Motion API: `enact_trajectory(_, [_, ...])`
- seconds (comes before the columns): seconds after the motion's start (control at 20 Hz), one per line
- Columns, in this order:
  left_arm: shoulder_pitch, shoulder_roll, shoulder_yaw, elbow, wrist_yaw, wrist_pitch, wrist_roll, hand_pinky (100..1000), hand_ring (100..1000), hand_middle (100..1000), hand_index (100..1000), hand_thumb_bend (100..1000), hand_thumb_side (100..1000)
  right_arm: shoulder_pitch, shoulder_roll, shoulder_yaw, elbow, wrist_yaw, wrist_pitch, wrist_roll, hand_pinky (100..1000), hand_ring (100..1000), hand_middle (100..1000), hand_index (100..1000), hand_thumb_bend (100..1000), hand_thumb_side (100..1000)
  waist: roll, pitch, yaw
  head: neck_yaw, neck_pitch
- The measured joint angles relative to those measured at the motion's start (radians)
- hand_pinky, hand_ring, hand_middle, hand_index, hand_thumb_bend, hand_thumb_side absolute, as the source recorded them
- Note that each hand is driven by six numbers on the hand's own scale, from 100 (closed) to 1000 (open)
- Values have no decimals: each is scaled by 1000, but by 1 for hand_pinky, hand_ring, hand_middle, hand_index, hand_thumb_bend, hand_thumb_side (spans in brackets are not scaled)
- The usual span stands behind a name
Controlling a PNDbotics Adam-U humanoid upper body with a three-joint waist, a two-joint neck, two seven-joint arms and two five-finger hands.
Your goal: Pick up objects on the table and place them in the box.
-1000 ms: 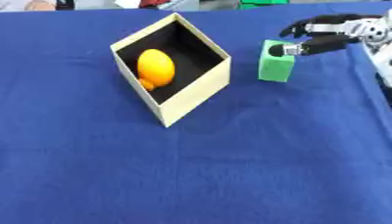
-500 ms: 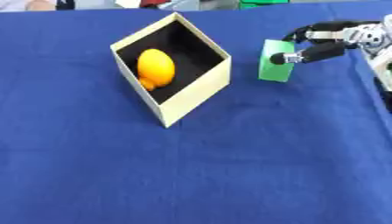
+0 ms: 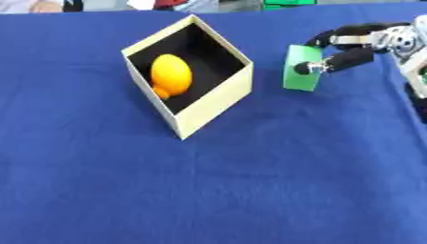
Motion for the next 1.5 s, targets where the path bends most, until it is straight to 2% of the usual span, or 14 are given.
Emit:
enact_trajectory(0.2, [0, 0, 0, 0, 0, -1, -1, 890, 550, 626, 677, 285, 908, 0, 6, 4, 4, 26, -9, -13, 988, 1000, 1000, 1000, 366, 835, 0, 2, 3, 1, -3])
enact_trajectory(0.5, [-1, 0, 0, 0, 1, -1, -1, 889, 547, 624, 677, 286, 909, -1, 8, 8, 17, 64, -19, -28, 987, 1000, 1000, 1000, 389, 840, 0, 2, 5, 3, -3])
enact_trajectory(0.65, [-2, 0, 1, 0, 1, -1, -1, 889, 547, 623, 677, 287, 909, -5, 14, 8, 24, 79, -16, -41, 977, 1000, 1000, 1000, 371, 844, 0, 2, 6, 4, -3])
enact_trajectory(1.05, [-2, 0, 1, 0, 4, -1, -1, 889, 545, 623, 676, 286, 909, -6, 23, 8, 27, 80, 27, -106, 950, 1000, 1000, 1000, 177, 803, -2, 2, 6, 5, -3])
enact_trajectory(1.2, [-2, 0, 1, 0, 4, -1, -1, 889, 545, 622, 676, 285, 910, -6, 23, 8, 26, 71, 43, -122, 943, 994, 973, 986, 102, 797, -3, 2, 5, 5, -3])
enact_trajectory(1.5, [-2, 0, 4, 0, 5, -1, -1, 889, 544, 622, 676, 284, 908, -6, 24, 14, 16, 46, 64, -140, 926, 975, 903, 933, 100, 722, -3, 2, 4, 5, -3])
